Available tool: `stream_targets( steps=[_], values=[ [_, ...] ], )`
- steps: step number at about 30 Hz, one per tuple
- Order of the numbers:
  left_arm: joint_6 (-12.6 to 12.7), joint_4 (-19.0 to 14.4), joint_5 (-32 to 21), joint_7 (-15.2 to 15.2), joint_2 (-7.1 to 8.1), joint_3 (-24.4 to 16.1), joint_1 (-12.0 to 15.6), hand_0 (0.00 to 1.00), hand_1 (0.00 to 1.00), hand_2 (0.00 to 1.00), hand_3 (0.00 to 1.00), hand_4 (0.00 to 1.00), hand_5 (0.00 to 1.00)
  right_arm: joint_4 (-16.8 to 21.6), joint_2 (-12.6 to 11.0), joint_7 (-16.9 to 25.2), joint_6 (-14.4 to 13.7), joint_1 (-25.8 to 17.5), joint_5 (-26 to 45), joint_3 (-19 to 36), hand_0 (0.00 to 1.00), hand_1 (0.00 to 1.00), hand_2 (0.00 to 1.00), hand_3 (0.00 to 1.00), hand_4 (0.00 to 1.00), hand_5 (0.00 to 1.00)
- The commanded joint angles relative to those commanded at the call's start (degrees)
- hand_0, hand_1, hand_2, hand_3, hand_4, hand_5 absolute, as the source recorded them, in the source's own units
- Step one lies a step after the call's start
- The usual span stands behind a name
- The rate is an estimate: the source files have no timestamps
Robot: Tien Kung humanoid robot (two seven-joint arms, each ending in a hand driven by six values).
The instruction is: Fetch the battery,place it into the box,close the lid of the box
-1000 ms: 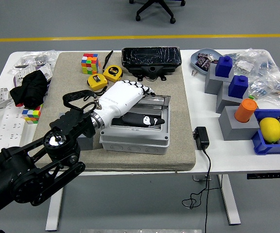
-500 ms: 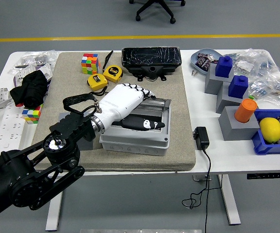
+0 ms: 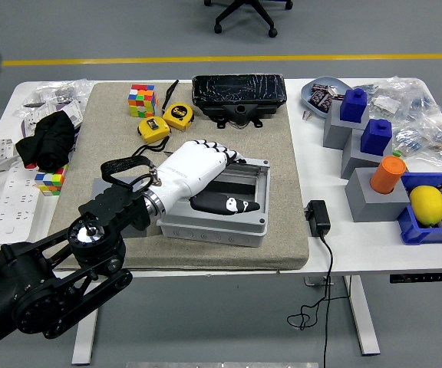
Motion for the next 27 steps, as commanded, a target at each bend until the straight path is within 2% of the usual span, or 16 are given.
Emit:
stream_targets(
  steps=[27],
  values=[
    [-0.57,-0.46,0.01,0.11,0.54,0.31,-0.64,0.725,0.817,0.766,0.742,0.998,0.998,0.00,-0.13,0.05,-0.13,0.38,-0.21,0.51,0.878,0.839,0.782,0.827,0.998,0.998]
  ],
)
